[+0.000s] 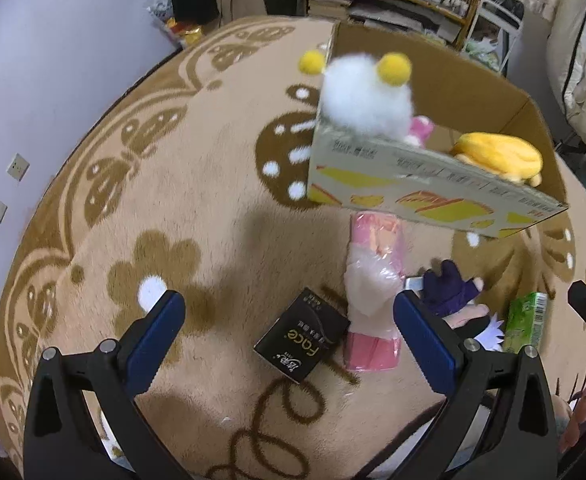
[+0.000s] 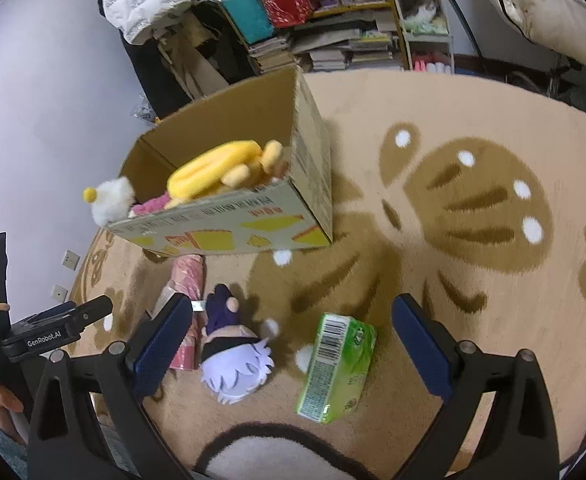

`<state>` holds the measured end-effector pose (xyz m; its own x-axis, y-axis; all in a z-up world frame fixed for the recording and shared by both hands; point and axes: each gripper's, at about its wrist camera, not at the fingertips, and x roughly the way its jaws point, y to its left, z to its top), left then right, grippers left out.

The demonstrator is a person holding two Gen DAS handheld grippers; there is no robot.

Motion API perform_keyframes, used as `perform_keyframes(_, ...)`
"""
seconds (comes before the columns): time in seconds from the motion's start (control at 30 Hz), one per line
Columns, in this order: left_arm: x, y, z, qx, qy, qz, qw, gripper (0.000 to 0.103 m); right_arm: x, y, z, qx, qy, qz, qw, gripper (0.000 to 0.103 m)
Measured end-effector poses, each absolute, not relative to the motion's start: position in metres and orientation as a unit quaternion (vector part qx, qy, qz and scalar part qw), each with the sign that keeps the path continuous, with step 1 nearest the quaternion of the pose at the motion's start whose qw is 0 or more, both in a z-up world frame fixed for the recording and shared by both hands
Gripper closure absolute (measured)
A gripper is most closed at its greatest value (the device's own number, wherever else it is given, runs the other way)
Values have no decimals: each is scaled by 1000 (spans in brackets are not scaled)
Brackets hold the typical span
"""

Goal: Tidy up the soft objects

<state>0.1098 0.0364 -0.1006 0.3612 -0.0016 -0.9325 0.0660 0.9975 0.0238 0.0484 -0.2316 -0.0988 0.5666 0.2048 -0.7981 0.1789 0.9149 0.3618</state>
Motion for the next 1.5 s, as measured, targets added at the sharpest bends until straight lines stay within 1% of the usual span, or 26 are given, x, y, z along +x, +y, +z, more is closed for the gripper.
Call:
perform_keyframes(0.2, 117, 43, -122, 25, 598, -2, 801, 0, 49, -236, -113, 210, 481, -1, 852, 0)
perform_keyframes(0.33, 120, 45, -134, 25, 616, 3, 787, 0, 52, -235, -122, 198, 493, -8, 847, 9)
perform_keyframes(0.53, 125, 51, -152, 27, 644, 21, 765, 0, 55, -232, -137, 201, 519, -8, 831, 16)
perform_keyframes(0.6, 126, 51, -159, 24, 654, 23, 755, 0, 55, -232, -139, 205, 521, -7, 829, 22)
perform_keyframes(0.67, 127, 51, -162, 22, 659, 19, 751, 0, 55, -232, -141, 205, 524, -7, 827, 32)
perform_keyframes(0.7, 127, 50, -163, 23, 660, 17, 751, 0, 54, -233, -142, 206, 525, -7, 825, 34)
perform_keyframes(0.77, 127, 48, -166, 27, 662, 13, 749, 0, 54, -234, -144, 209, 529, -6, 822, 45)
perform_keyframes(0.83, 128, 47, -171, 33, 670, 16, 742, 0, 55, -233, -147, 210, 533, -7, 819, 49)
perform_keyframes(1.03, 129, 45, -177, 37, 673, 15, 739, 1, 55, -228, -153, 203, 548, -3, 811, 53)
perform_keyframes(1.1, 129, 42, -178, 45, 673, 13, 738, 1, 56, -225, -155, 199, 552, -2, 810, 56)
perform_keyframes(1.23, 127, 36, -181, 58, 669, 13, 741, 1, 58, -221, -160, 194, 563, -1, 803, 57)
perform_keyframes(1.3, 128, 32, -183, 63, 668, 10, 741, 8, 59, -221, -164, 198, 568, 0, 799, 57)
perform_keyframes(1.4, 127, 21, -185, 70, 675, 4, 734, 14, 60, -221, -167, 207, 568, 7, 797, 56)
perform_keyframes(1.5, 125, 11, -190, 85, 679, 0, 729, 23, 63, -220, -170, 219, 565, 23, 795, 54)
